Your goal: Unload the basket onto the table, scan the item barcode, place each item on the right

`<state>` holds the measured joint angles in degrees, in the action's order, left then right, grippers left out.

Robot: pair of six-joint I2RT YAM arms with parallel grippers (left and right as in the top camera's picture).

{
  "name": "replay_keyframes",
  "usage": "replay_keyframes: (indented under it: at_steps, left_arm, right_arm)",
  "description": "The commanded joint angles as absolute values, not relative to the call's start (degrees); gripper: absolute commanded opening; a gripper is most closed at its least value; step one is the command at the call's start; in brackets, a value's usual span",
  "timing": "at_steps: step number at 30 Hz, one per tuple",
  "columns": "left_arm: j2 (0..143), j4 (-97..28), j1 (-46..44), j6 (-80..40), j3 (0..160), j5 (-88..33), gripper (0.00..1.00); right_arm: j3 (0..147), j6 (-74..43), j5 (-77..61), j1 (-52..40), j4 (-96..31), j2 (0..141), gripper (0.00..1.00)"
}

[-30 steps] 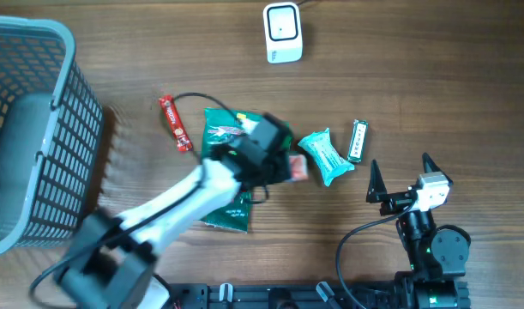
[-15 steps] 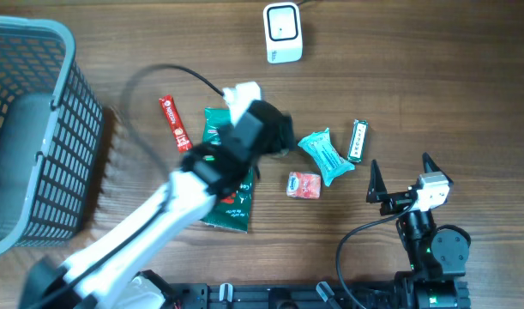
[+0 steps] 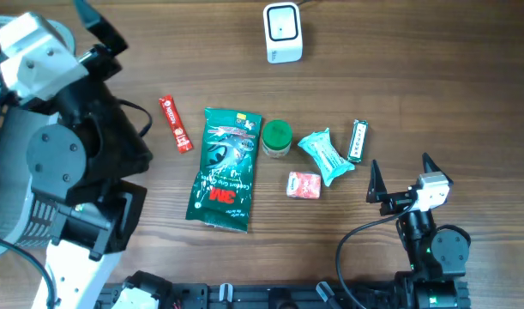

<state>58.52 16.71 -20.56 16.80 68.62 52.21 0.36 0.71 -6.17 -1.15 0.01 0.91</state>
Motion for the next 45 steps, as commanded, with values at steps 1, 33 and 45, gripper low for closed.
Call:
replay_keyframes:
  at_steps: [1,33,45]
  left_arm:
    - [55.16,16.23,-20.01,22.15,68.60,55.16,1.00]
    - [8.69,-3.70,-12.23,3.53,68.60,40.10,1.00]
    - [0.27,-13.39,-4.03,-3.99,70.41,28.23,1.00]
  right_arm:
    - [0.30,-0.03,-5.78,-0.99,0.32,0.60,1.00]
    - [0.30,-0.03,-5.78,-0.99,0.32,0.60,1.00]
    - [0.30,-0.03,-5.78,-0.99,0.32,0.60,1.00]
